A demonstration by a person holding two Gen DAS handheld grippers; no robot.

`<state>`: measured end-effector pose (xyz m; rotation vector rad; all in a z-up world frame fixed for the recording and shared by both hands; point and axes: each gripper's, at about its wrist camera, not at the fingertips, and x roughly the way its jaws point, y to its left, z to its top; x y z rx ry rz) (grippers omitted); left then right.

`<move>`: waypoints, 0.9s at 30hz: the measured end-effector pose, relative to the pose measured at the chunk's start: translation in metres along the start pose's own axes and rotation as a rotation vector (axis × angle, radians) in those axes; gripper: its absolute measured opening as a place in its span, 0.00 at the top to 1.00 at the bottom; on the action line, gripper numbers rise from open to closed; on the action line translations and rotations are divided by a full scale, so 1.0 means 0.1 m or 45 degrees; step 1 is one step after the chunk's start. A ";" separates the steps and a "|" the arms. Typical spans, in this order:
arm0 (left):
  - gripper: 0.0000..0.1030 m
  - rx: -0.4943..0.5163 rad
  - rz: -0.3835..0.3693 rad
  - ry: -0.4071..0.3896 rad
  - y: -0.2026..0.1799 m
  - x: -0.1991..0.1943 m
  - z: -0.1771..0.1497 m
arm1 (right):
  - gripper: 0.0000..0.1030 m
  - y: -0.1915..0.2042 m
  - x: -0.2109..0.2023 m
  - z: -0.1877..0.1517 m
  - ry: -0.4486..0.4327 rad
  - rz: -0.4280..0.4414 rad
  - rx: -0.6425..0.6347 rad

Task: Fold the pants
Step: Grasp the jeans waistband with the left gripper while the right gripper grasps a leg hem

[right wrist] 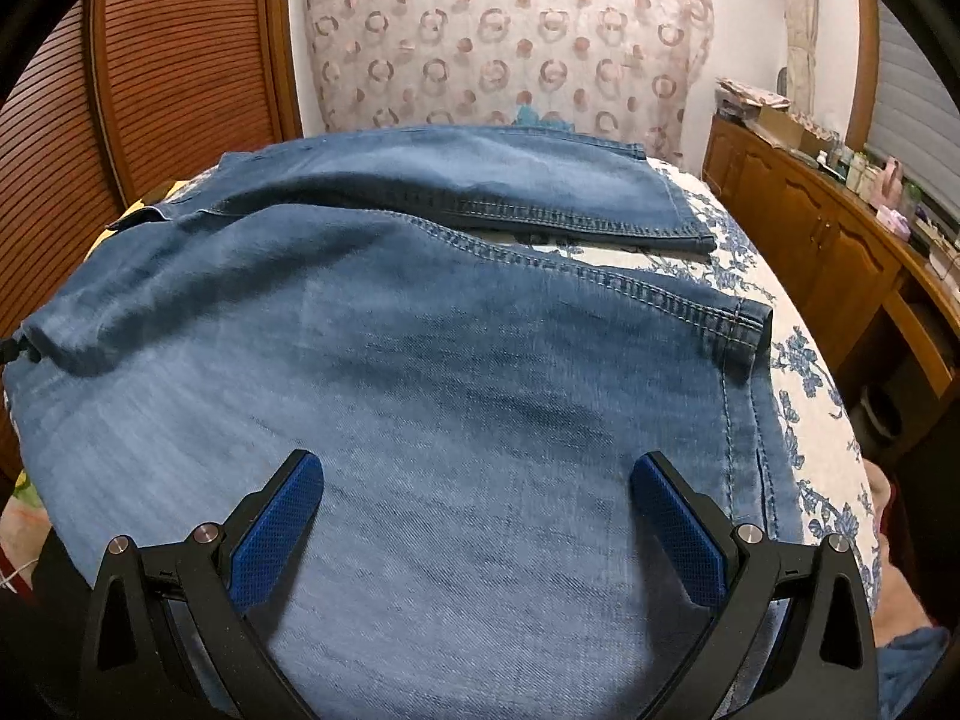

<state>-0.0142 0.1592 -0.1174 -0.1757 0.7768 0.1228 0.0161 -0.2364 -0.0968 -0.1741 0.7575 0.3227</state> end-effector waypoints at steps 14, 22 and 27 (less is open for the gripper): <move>0.79 -0.063 -0.088 -0.014 -0.06 0.00 0.01 | 0.00 0.01 -0.03 0.07 0.030 0.034 -0.043; 0.81 -0.035 -0.122 -0.132 -0.15 -0.20 0.20 | 0.02 -0.13 -0.04 0.17 0.028 0.026 -0.036; 0.81 -0.017 -0.132 -0.170 -0.21 -0.27 0.29 | 0.07 -0.36 -0.26 0.07 0.014 0.016 0.010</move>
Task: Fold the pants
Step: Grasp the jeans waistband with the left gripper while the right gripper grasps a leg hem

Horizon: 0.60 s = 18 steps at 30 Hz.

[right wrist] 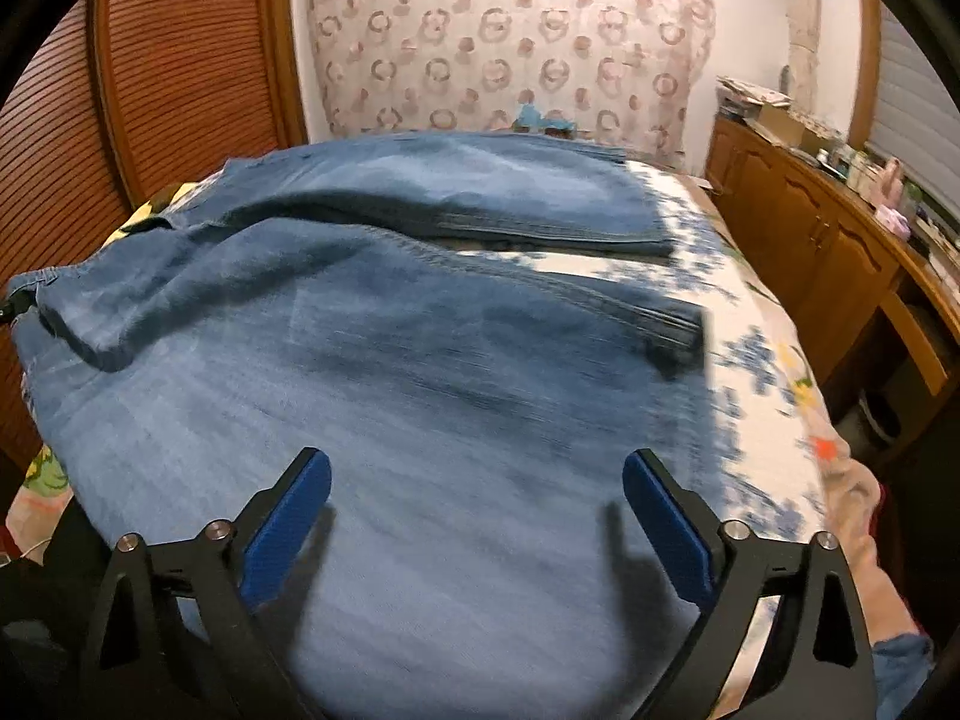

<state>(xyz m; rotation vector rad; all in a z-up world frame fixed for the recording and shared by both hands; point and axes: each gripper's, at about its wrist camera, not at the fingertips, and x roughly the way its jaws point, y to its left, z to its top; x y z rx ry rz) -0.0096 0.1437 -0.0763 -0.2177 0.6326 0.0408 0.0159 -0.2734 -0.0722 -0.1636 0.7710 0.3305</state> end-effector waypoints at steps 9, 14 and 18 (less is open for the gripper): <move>0.81 0.035 -0.013 -0.033 -0.13 -0.01 0.06 | 0.21 -0.32 -0.24 -0.29 0.052 -0.049 0.069; 0.82 0.044 -0.012 -0.050 -0.18 0.00 0.10 | 0.32 -0.40 -0.21 -0.36 0.100 -0.055 0.084; 0.82 0.059 -0.021 -0.074 -0.24 -0.01 0.18 | 0.33 -0.37 -0.20 -0.35 0.114 -0.052 0.056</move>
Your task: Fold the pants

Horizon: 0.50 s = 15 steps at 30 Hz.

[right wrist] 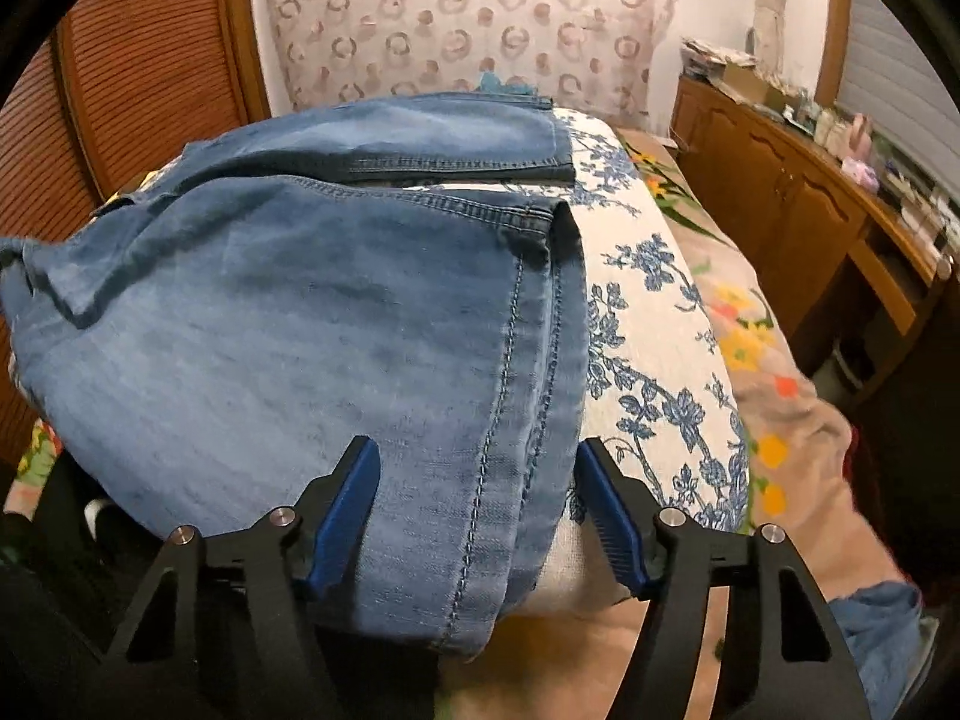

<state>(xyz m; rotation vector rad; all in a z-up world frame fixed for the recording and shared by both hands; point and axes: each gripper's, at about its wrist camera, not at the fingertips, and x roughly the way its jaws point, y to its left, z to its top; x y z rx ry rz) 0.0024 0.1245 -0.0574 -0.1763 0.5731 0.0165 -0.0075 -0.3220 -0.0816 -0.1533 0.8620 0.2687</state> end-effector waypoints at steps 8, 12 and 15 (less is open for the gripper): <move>0.82 0.040 -0.043 -0.056 -0.13 0.05 0.18 | 0.86 0.04 -0.03 0.06 -0.004 0.033 -0.025; 0.83 0.060 -0.048 -0.072 -0.17 0.09 0.28 | 0.95 0.02 0.00 0.07 -0.005 0.067 -0.013; 0.84 0.061 -0.062 -0.098 -0.18 0.10 0.42 | 0.96 0.03 -0.02 0.12 -0.020 0.074 -0.020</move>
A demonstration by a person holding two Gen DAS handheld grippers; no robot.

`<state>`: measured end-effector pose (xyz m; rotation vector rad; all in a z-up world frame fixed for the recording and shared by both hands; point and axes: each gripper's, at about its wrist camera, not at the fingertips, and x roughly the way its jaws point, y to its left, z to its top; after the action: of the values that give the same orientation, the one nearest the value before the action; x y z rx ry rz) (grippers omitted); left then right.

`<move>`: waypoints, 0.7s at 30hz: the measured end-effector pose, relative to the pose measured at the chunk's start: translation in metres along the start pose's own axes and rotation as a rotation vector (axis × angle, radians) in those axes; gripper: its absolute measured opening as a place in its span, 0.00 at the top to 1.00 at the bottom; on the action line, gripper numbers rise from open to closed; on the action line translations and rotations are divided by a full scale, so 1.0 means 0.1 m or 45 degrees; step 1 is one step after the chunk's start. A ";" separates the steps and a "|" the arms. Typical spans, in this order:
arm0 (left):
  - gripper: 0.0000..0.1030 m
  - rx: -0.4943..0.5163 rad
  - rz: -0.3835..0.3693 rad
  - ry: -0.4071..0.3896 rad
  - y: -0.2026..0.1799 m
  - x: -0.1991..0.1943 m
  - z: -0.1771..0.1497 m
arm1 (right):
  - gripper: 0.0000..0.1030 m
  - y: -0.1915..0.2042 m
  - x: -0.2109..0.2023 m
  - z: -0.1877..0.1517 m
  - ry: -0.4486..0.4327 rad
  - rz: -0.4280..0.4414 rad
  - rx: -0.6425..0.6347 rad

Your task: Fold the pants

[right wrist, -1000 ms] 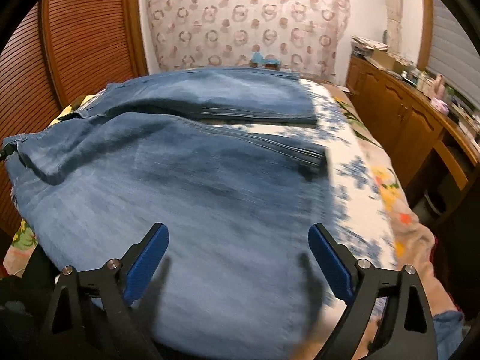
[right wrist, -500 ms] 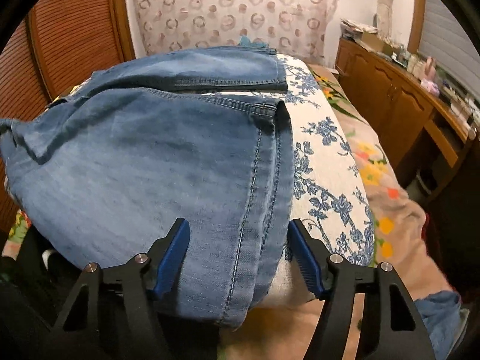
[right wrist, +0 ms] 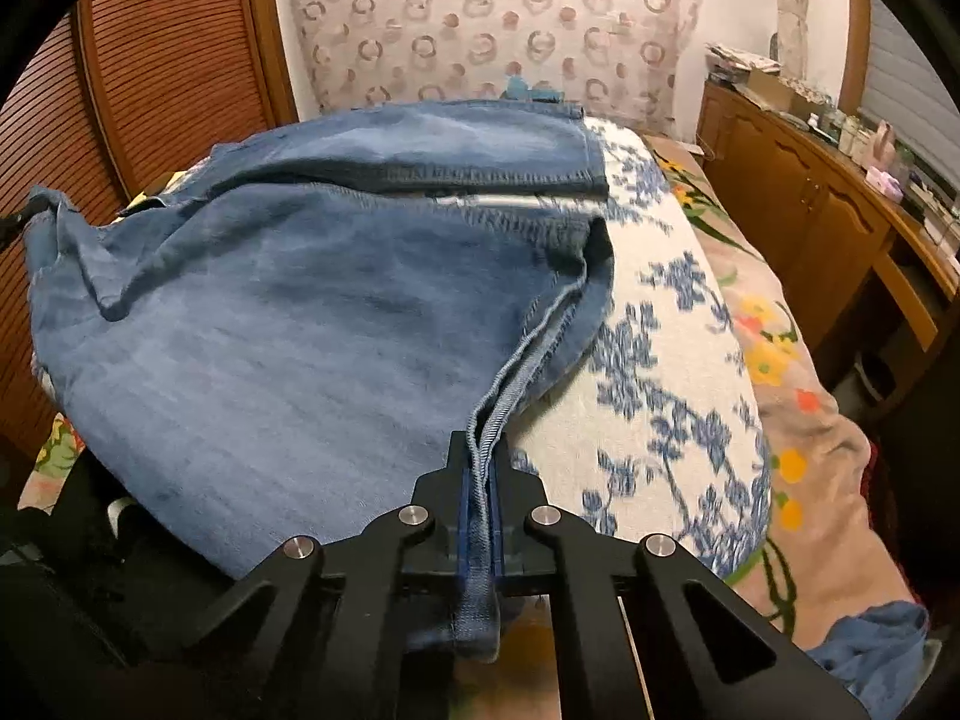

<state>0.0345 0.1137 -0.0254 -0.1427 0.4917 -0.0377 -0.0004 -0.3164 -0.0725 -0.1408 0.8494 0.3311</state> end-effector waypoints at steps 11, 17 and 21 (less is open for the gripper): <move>0.84 0.027 -0.023 -0.060 -0.12 0.23 0.43 | 0.96 0.10 -0.17 0.82 -0.254 0.026 -0.059; 0.84 0.047 -0.023 -0.039 -0.17 0.30 0.42 | 0.96 0.23 0.32 1.10 -0.198 0.060 -0.118; 0.84 0.069 -0.021 -0.022 -0.21 0.30 0.35 | 0.96 0.21 0.65 1.08 -0.104 0.090 -0.123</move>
<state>0.0779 0.0952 -0.0057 -0.0943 0.4716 -0.0661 0.1092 -0.2547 -0.0505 -0.1861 0.7589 0.4418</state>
